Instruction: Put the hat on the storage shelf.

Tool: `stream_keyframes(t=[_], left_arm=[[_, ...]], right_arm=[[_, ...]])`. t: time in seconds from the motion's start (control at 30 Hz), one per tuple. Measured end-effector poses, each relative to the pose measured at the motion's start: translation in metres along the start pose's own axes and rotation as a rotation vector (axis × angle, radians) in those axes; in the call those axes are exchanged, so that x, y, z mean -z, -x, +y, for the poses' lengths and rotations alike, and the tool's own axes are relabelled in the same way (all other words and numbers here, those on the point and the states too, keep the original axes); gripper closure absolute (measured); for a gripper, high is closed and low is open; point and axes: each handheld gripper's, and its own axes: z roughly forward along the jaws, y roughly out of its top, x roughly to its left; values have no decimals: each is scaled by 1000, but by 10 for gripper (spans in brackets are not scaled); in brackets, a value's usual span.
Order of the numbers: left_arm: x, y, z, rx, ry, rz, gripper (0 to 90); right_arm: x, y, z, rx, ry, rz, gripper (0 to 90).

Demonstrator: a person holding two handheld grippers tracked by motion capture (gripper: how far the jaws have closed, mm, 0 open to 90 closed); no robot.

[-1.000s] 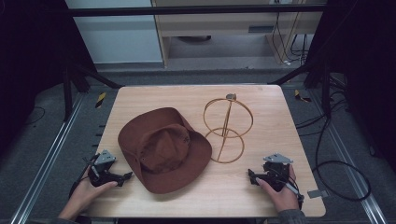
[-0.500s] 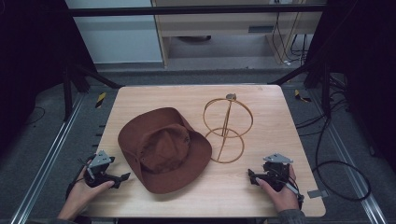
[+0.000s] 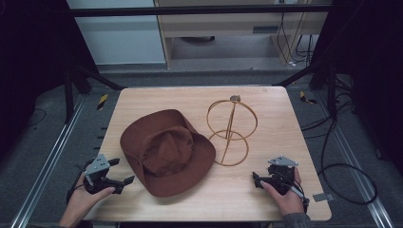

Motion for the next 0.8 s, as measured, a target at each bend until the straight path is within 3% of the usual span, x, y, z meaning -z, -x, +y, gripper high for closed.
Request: stream_keyframes(t=[0.03,0.23,0.5,0.8], left_arm=[[-1,2,3,2,12,-17,55],[-3,8,22,-45,-7,-23,59],[-4,20,74,-133,-16,-44,50],[-24,31,122,-194,-86,-59,43]], right_arm=[[0,0,0,0,0,0,5],[0,0,0,0,0,0,4],[0,0,0,1,0,0,5],[0,0,0,0,0,0,5]])
